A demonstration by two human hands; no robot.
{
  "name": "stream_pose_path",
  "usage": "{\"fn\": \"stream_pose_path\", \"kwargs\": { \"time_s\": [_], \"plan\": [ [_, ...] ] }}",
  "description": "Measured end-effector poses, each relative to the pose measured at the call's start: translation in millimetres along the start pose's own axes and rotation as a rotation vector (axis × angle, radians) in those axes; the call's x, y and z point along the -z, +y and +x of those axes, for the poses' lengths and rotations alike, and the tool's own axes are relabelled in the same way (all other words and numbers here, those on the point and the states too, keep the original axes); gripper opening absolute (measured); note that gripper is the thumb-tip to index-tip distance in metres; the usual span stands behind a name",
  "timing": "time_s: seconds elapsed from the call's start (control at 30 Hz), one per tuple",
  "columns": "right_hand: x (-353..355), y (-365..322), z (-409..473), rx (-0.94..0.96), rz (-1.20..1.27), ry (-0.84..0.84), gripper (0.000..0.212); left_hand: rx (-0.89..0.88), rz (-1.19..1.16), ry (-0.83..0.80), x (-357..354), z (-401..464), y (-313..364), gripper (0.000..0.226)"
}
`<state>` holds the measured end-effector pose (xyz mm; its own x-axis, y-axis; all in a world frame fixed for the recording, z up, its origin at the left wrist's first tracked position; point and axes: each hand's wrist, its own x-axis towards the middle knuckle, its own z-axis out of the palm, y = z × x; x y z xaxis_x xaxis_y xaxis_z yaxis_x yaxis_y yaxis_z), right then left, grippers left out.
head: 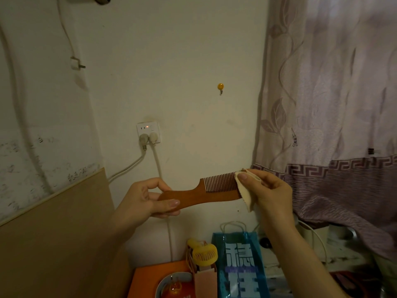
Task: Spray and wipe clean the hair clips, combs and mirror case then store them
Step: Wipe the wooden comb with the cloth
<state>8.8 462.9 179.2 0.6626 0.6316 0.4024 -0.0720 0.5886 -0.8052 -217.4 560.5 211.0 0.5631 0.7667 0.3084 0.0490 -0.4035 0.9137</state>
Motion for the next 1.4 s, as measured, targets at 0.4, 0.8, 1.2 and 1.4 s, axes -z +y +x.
{"fn": "stream_pose_path", "kwargs": {
  "time_s": [0.4,0.8,1.2,1.4],
  "plan": [
    [10,-2,-3,0.007,-0.170,-0.322,0.038,0.013,-0.031,0.059,-1,-1,-6,0.040],
    [20,-10,-1,0.026,-0.269,-0.337,0.029,-0.038,0.023,0.054,7,-1,2,0.031],
    [-10,-19,-12,0.029,-0.515,-0.603,0.037,-0.158,0.155,-0.098,-18,8,25,0.020],
    [-12,-22,-18,-0.030,-0.501,-0.614,0.025,-0.185,0.170,-0.129,-26,11,30,0.024]
  ]
}}
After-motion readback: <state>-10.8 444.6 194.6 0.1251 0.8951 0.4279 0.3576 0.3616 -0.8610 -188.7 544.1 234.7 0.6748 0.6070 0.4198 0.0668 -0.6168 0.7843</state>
